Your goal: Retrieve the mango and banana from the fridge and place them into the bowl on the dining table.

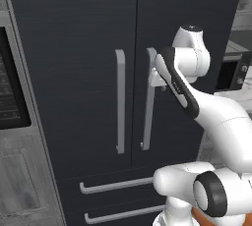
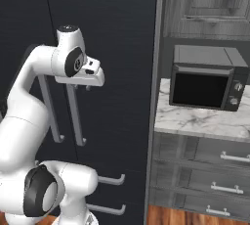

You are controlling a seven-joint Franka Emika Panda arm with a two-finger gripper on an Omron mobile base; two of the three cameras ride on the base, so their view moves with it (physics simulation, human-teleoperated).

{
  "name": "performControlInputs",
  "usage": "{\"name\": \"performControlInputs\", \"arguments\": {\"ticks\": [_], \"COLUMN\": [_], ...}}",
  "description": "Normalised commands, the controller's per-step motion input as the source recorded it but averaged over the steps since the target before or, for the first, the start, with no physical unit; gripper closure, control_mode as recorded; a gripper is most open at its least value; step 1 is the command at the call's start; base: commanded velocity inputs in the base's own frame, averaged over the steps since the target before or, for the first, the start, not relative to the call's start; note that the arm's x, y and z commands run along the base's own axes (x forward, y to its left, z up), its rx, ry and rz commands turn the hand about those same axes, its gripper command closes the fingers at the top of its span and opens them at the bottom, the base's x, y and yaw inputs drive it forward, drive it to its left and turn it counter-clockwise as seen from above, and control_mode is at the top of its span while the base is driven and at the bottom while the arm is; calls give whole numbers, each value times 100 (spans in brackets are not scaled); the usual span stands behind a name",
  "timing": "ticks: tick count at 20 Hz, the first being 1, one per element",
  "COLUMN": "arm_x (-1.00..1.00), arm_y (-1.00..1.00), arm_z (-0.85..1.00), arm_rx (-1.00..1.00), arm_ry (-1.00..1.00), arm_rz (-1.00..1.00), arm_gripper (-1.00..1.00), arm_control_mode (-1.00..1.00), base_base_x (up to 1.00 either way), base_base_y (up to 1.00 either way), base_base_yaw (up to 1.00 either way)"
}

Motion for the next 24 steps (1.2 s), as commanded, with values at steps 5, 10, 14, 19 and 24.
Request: {"name": "performControlInputs", "arguments": {"ticks": [5, 10, 14, 19, 24], "arm_x": [-26, -74, -59, -43, -43], "arm_y": [0, 0, 0, 0, 0], "arm_z": [0, -7, -18, -21, -20], "arm_rx": [0, 0, 0, 0, 0], "arm_ry": [-1, -5, -10, -6, -2], "arm_rz": [0, 0, 0, 0, 0], "arm_gripper": [-100, -100, -100, -100, -100], "arm_control_mode": [-100, -100, -100, -100, -100], "base_base_x": [0, 0, 0, 0, 0], "base_base_y": [0, 0, 0, 0, 0], "base_base_yaw": [0, 0, 0, 0, 0]}}
